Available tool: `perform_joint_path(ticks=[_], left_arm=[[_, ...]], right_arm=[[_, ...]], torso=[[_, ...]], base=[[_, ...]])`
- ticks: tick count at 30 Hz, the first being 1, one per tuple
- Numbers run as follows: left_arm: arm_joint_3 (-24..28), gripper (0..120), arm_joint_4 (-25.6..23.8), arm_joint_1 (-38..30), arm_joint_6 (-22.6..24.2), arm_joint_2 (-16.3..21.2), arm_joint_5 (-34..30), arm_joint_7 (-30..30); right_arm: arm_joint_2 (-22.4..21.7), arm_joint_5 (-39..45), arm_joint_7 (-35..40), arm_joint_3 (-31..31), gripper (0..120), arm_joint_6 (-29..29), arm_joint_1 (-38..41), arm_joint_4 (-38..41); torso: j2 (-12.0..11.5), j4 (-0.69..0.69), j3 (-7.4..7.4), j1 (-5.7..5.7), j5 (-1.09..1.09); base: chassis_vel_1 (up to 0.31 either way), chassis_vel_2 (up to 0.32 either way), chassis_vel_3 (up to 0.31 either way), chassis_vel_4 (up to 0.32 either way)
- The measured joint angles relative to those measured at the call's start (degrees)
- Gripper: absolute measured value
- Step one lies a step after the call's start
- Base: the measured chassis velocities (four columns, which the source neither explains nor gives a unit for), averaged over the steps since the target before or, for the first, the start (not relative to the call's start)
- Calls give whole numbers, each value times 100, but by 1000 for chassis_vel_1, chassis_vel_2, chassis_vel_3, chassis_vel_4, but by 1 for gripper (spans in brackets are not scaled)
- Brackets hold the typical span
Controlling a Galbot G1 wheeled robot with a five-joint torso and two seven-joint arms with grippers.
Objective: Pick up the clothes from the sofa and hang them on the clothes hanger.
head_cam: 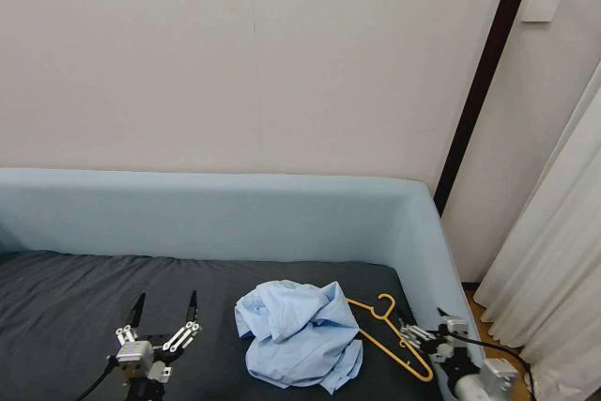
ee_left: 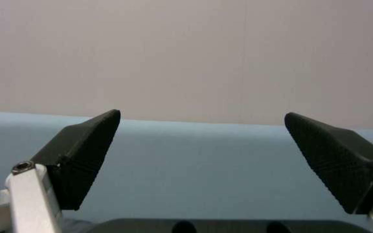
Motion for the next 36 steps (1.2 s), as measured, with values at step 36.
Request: perform_joint_path(ticks=[36], left_arm=[[-724, 100, 881, -83, -215, 18, 117, -110]], right_arm=[[1536, -760, -606, -2179, 65, 773, 2374, -3458]], torso=[[0, -1, 0, 0, 0]], base=[[0, 0, 0, 0]])
